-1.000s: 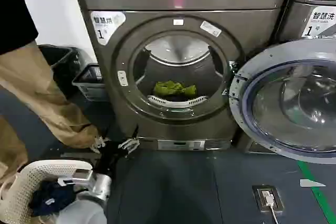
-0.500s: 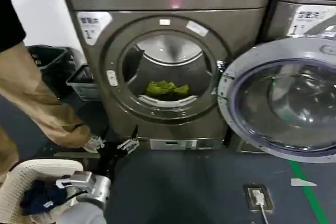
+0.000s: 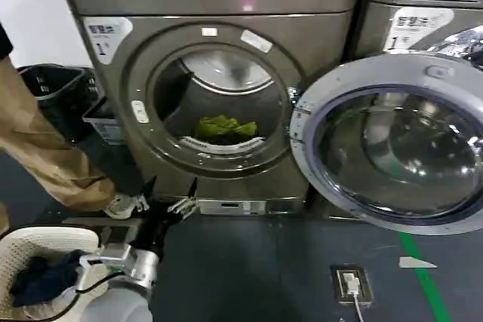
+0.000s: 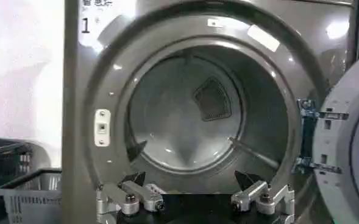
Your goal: Grasp the clothes from the dryer.
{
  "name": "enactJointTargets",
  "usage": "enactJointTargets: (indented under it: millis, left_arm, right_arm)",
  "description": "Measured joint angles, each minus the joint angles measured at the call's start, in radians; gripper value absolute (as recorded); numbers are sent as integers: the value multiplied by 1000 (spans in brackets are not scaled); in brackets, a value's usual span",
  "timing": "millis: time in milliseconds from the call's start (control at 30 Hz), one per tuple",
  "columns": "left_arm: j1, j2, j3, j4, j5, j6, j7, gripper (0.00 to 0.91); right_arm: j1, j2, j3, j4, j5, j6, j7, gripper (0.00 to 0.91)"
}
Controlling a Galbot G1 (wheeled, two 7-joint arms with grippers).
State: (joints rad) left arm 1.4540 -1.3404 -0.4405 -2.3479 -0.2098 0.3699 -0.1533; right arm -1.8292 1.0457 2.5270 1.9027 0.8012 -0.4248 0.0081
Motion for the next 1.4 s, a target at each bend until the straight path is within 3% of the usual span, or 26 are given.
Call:
enactJointTargets:
  millis: [933, 1400]
  left_arm:
    - [-2, -2, 2, -3, -4, -5, 7, 907]
    - [-9, -3, 1, 0, -6, -6, 7, 907]
  right_arm:
    - [-12, 9, -7, 18, 51, 132, -55, 907]
    - [-9, 14, -9, 19, 53, 149, -60, 907]
